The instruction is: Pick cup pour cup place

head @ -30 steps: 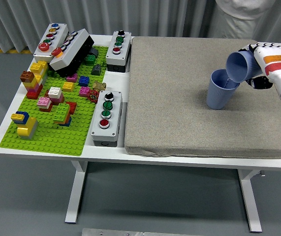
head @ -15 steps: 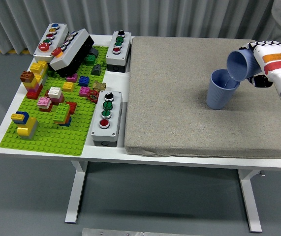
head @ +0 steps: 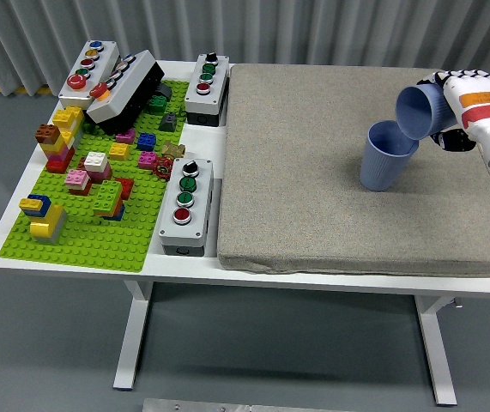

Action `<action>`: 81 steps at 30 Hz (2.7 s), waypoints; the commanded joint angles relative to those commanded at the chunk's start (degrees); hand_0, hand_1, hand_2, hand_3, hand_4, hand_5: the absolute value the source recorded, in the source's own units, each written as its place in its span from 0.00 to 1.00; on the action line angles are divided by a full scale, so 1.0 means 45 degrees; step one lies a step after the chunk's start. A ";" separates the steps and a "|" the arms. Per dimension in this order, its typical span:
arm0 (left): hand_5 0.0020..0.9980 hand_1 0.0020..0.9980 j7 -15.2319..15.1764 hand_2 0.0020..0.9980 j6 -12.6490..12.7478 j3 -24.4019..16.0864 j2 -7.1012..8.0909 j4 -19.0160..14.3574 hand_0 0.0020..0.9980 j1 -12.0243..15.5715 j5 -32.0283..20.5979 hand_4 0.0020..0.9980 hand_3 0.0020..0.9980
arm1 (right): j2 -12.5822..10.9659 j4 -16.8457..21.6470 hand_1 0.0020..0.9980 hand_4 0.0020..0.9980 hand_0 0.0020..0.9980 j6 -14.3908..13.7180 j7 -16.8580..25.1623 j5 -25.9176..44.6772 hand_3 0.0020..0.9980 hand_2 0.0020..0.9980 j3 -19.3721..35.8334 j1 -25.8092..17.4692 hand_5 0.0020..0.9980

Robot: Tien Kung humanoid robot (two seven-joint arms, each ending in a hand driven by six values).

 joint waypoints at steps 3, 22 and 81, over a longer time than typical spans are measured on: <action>0.87 0.85 0.0005 0.93 0.0003 0.0000 -0.0012 -0.0003 0.88 0.0020 0.0000 0.64 0.81 | 0.0223 -0.0449 0.64 0.76 0.81 0.0015 0.0369 0.1410 0.57 0.54 0.0642 -0.0066 0.07; 0.87 0.85 0.0039 0.93 -0.0014 0.0058 -0.0057 -0.0040 0.88 0.0172 -0.0018 0.64 0.81 | 0.0838 -0.2148 0.65 0.76 0.80 0.1459 0.0928 1.1557 0.57 0.55 0.6174 -0.1202 0.08; 0.88 0.85 0.0139 0.93 -0.0021 -0.0133 -0.0185 -0.0071 0.88 0.0118 0.0405 0.64 0.81 | 0.3105 -0.3563 0.76 0.78 0.82 0.1233 0.3200 1.4040 0.79 0.70 0.5389 -0.3282 0.12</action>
